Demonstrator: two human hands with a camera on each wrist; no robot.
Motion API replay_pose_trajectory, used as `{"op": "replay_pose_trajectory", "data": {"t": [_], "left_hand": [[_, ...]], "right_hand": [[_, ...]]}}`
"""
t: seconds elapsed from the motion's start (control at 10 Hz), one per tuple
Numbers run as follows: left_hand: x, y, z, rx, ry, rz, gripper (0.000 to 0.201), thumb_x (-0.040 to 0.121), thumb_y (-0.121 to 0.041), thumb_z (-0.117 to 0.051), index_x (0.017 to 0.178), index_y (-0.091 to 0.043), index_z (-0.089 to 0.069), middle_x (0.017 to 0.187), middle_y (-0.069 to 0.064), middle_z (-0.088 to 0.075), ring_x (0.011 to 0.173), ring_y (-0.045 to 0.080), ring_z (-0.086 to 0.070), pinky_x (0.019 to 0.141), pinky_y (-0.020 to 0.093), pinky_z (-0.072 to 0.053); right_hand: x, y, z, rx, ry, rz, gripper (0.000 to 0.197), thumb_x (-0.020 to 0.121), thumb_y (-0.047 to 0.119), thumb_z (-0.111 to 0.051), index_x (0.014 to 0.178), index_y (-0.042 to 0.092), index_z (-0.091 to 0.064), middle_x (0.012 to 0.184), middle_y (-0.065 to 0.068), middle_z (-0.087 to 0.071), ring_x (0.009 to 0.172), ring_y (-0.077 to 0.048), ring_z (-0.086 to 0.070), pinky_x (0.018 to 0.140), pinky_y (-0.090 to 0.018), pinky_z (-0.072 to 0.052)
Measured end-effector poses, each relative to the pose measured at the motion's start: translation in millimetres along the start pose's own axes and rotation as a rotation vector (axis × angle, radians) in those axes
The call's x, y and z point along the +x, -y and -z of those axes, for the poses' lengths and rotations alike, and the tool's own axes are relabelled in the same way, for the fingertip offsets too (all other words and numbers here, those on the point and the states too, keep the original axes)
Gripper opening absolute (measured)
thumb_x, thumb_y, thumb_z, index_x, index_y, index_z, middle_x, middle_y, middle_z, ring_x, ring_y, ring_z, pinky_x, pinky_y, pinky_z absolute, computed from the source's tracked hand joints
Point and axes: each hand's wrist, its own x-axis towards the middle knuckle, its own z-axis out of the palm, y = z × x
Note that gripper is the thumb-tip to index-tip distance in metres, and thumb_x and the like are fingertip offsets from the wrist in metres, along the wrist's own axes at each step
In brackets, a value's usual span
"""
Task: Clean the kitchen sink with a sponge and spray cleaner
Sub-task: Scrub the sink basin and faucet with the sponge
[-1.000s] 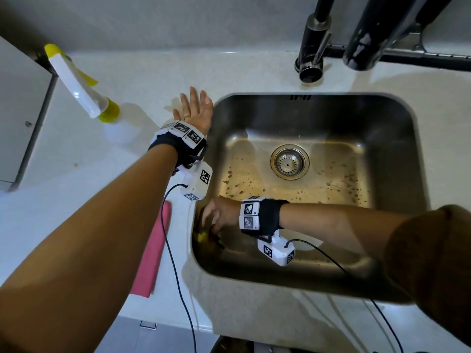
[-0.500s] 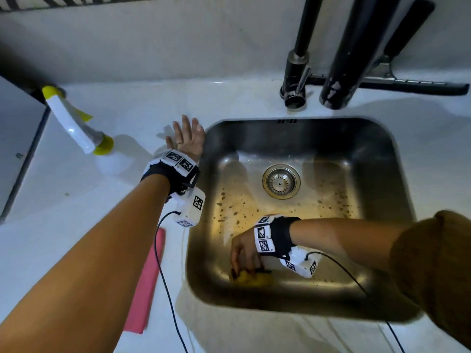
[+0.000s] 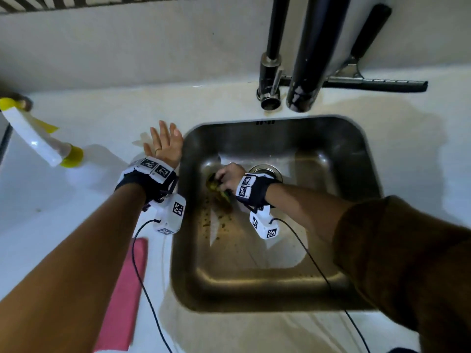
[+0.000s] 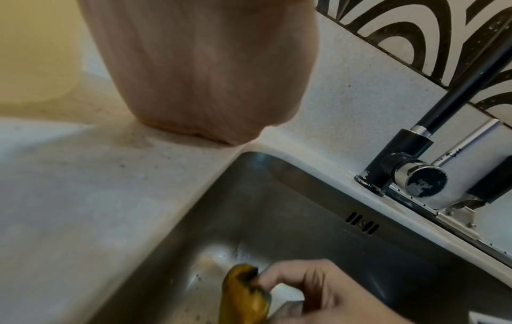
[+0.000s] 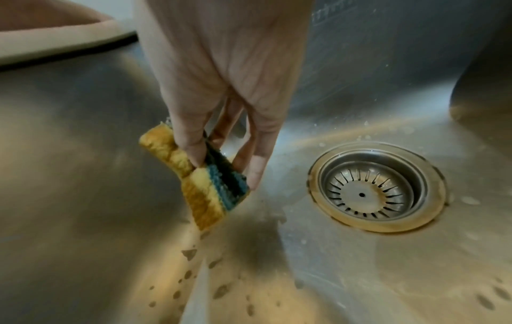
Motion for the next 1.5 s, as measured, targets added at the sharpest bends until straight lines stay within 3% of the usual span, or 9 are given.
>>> {"op": "replay_pose_trajectory", "data": {"t": [0.1, 0.5, 0.6, 0.7, 0.8, 1.0, 1.1, 1.2, 1.5], "left_hand": [[10, 6, -6, 0.003, -0.038, -0.029, 0.059, 0.100, -0.045, -0.002, 0.152, -0.016, -0.003, 0.160, 0.002, 0.006, 0.148, 0.021, 0.010, 0.117, 0.046, 0.013], [19, 12, -11, -0.033, -0.029, -0.035, 0.057, 0.100, -0.045, -0.003, 0.152, -0.020, -0.004, 0.160, -0.002, 0.008, 0.147, 0.016, 0.013, 0.116, 0.041, 0.017], [17, 10, -9, -0.029, -0.024, -0.039, 0.057, 0.100, -0.045, -0.002, 0.152, -0.020, -0.004, 0.160, -0.003, 0.009, 0.147, 0.016, 0.014, 0.115, 0.042, 0.017], [16, 10, -9, -0.023, -0.023, -0.047, 0.059, 0.099, -0.046, 0.000, 0.152, -0.018, -0.004, 0.160, -0.001, 0.008, 0.147, 0.018, 0.014, 0.115, 0.043, 0.016], [17, 12, -9, -0.021, -0.041, -0.058, 0.062, 0.098, -0.048, 0.001, 0.152, -0.018, -0.005, 0.160, 0.000, 0.006, 0.147, 0.019, 0.012, 0.117, 0.046, 0.014], [12, 7, -7, -0.024, -0.027, -0.047, 0.059, 0.100, -0.045, 0.000, 0.152, -0.018, -0.003, 0.160, 0.000, 0.008, 0.147, 0.019, 0.013, 0.117, 0.044, 0.015], [10, 6, -6, -0.022, -0.024, -0.054, 0.057, 0.101, -0.043, -0.001, 0.152, -0.018, -0.003, 0.160, 0.000, 0.009, 0.147, 0.019, 0.013, 0.117, 0.045, 0.015], [10, 6, -6, -0.014, -0.032, -0.057, 0.057, 0.101, -0.043, -0.002, 0.152, -0.017, -0.004, 0.160, 0.000, 0.008, 0.147, 0.019, 0.013, 0.116, 0.045, 0.015], [11, 6, -6, -0.019, -0.024, -0.045, 0.058, 0.100, -0.044, -0.002, 0.152, -0.018, -0.004, 0.160, 0.000, 0.009, 0.147, 0.019, 0.013, 0.116, 0.045, 0.015]], "right_hand": [[12, 7, 4, 0.393, -0.094, -0.024, 0.022, 0.080, -0.018, -0.053, 0.101, -0.015, -0.061, 0.064, -0.003, -0.056, 0.053, -0.007, -0.055, 0.049, -0.009, -0.043], [31, 68, -25, 0.364, -0.332, 0.057, 0.030, 0.076, -0.005, -0.061, 0.105, 0.000, -0.067, 0.104, -0.017, -0.068, 0.091, -0.018, -0.054, 0.062, -0.001, -0.039], [23, 63, -40, 0.706, -0.210, -0.069, 0.041, 0.087, 0.002, -0.047, 0.050, 0.012, -0.063, 0.049, 0.000, -0.060, 0.056, -0.013, -0.055, 0.050, -0.015, -0.040], [5, 48, -47, 0.491, 0.045, -0.001, 0.029, 0.092, 0.000, -0.041, 0.066, -0.001, -0.055, 0.042, 0.000, -0.054, 0.036, -0.013, -0.054, 0.038, -0.010, -0.037], [3, 7, -62, 0.322, 0.123, -0.056, 0.027, 0.078, -0.004, -0.063, 0.104, 0.001, -0.064, 0.086, -0.006, -0.067, 0.076, -0.022, -0.066, 0.066, -0.019, -0.050], [17, 14, -14, 0.417, -0.185, -0.080, 0.035, 0.084, -0.001, -0.060, 0.081, 0.033, -0.049, 0.101, 0.000, -0.051, 0.092, -0.012, -0.049, 0.063, -0.016, -0.045], [40, 29, -7, 0.569, -0.422, 0.004, 0.039, 0.074, -0.015, -0.063, 0.078, 0.023, -0.057, 0.092, -0.011, -0.055, 0.089, -0.021, -0.052, 0.065, -0.022, -0.046], [57, 42, -14, 0.550, -0.365, 0.029, 0.034, 0.071, -0.015, -0.064, 0.103, -0.002, -0.064, 0.085, -0.008, -0.057, 0.077, -0.019, -0.052, 0.051, -0.007, -0.042], [17, 47, -44, 0.321, -0.071, 0.029, 0.017, 0.089, 0.007, -0.048, 0.076, -0.002, -0.055, 0.064, -0.006, -0.052, 0.033, 0.000, -0.045, 0.034, -0.011, -0.035]]}}
